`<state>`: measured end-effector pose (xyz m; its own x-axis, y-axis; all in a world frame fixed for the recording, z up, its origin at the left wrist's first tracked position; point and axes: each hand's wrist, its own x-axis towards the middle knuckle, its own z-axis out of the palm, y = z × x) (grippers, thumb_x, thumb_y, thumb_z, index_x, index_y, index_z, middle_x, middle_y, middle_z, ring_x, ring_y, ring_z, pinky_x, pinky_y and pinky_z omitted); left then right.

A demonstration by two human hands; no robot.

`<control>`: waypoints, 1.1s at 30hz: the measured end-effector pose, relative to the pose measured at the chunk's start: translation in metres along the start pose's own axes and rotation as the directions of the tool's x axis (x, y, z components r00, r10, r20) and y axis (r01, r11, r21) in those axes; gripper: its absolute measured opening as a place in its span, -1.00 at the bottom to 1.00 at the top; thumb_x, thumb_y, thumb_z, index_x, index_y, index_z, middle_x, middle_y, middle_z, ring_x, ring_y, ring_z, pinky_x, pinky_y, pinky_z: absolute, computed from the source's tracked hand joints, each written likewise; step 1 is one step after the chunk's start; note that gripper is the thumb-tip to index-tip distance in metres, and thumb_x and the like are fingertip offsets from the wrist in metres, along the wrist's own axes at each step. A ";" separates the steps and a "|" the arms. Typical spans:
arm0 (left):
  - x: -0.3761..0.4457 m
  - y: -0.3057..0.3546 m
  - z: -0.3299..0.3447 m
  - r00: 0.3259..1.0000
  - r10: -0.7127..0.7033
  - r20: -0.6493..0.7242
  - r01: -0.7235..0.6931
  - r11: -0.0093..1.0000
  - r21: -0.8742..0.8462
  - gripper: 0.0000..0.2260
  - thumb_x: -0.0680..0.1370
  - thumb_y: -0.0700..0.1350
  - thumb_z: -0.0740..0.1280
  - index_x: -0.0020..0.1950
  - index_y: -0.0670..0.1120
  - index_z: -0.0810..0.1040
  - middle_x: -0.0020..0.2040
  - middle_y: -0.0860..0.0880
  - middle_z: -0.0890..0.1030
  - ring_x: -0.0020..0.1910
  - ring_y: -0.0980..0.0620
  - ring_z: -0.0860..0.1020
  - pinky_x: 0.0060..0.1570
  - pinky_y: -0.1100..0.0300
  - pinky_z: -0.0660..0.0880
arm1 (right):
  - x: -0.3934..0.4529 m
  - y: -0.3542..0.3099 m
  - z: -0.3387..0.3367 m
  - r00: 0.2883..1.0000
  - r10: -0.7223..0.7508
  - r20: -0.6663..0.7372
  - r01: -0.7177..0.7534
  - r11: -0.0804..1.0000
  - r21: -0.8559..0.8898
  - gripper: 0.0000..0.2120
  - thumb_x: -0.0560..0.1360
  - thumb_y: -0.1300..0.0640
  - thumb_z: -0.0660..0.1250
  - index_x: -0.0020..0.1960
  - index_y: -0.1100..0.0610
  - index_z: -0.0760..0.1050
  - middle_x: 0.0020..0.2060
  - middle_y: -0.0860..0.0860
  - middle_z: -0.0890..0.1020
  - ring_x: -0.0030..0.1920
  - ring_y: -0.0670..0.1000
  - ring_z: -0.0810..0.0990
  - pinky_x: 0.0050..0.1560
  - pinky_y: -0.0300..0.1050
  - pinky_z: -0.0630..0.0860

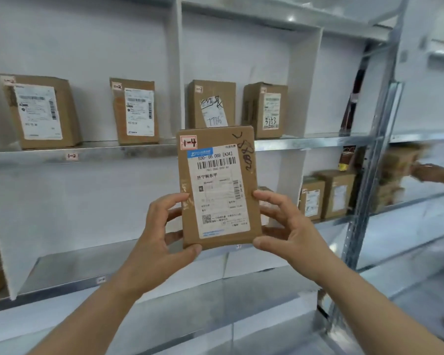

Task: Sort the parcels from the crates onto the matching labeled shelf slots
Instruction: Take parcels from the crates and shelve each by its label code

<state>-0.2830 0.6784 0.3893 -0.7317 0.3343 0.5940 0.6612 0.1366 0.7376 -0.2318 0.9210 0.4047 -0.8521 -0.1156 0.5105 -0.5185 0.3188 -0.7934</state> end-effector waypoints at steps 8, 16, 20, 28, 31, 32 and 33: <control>0.080 0.027 0.152 0.990 0.114 0.087 -0.104 0.988 -0.114 -0.21 0.35 -0.34 0.49 0.10 0.52 0.28 0.36 -0.02 0.33 0.29 0.20 0.43 0.01 0.38 0.51 | -0.029 0.035 -0.158 0.991 0.029 -0.134 -0.033 0.999 -0.027 -0.33 0.41 0.36 0.43 0.25 -0.30 0.38 0.27 -0.10 0.50 0.31 -0.05 0.47 0.23 -0.02 0.51; 0.126 0.039 0.265 0.982 0.154 0.111 -0.145 0.986 -0.081 -0.31 0.30 -0.15 0.43 0.12 0.53 0.25 0.36 -0.03 0.33 0.32 0.21 0.36 0.03 0.45 0.46 | -0.045 0.066 -0.271 0.983 0.006 -0.184 -0.015 0.999 -0.049 -0.37 0.42 0.38 0.40 0.25 -0.26 0.41 0.25 -0.15 0.52 0.31 -0.10 0.46 0.17 -0.08 0.54; 0.144 0.041 0.297 0.977 0.156 0.146 -0.146 0.987 -0.073 -0.34 0.28 -0.05 0.45 0.16 0.51 0.24 0.37 -0.05 0.33 0.38 0.13 0.32 0.08 0.38 0.47 | -0.046 0.081 -0.302 0.978 -0.007 -0.210 0.000 0.999 -0.035 -0.39 0.42 0.41 0.39 0.27 -0.17 0.39 0.22 -0.20 0.52 0.28 -0.14 0.48 0.15 -0.20 0.53; 0.188 0.028 0.329 0.971 0.169 0.168 -0.163 0.985 -0.049 -0.21 0.41 -0.37 0.43 0.14 0.52 0.24 0.37 -0.05 0.31 0.39 0.19 0.27 0.04 0.48 0.43 | -0.018 0.119 -0.335 0.972 -0.004 -0.237 0.002 1.000 -0.009 -0.39 0.42 0.42 0.39 0.25 -0.16 0.37 0.15 -0.25 0.55 0.26 -0.09 0.50 0.21 -0.02 0.53; 0.211 0.012 0.337 0.972 0.171 0.159 -0.170 0.985 -0.020 -0.19 0.42 -0.37 0.42 0.13 0.54 0.21 0.38 -0.01 0.30 0.41 0.14 0.26 0.10 0.46 0.43 | 0.003 0.136 -0.347 0.973 -0.015 -0.231 0.016 1.000 -0.001 -0.38 0.42 0.43 0.38 0.26 -0.15 0.38 0.18 -0.23 0.54 0.29 -0.08 0.48 0.22 0.06 0.52; 0.220 0.006 0.340 0.974 0.169 0.154 -0.169 0.986 -0.015 -0.20 0.42 -0.36 0.42 0.13 0.54 0.20 0.38 0.02 0.30 0.42 0.11 0.26 0.13 0.44 0.44 | 0.012 0.142 -0.351 0.974 -0.021 -0.226 0.021 1.000 -0.004 -0.38 0.42 0.44 0.38 0.27 -0.14 0.37 0.19 -0.22 0.54 0.30 -0.08 0.47 0.23 0.07 0.51; 0.230 0.001 0.343 0.975 0.167 0.148 -0.166 0.986 -0.015 -0.20 0.42 -0.35 0.43 0.13 0.55 0.19 0.37 0.03 0.30 0.41 0.09 0.28 0.15 0.41 0.44 | 0.021 0.148 -0.356 0.974 -0.026 -0.223 0.025 1.000 -0.005 -0.38 0.42 0.45 0.37 0.27 -0.13 0.37 0.19 -0.22 0.54 0.30 -0.09 0.47 0.23 0.06 0.52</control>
<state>-0.3943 1.0757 0.4163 -0.5787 0.4867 0.6544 0.7711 0.0653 0.6334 -0.3011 1.3002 0.4165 -0.8011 0.0894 0.5918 -0.5393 0.3209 -0.7786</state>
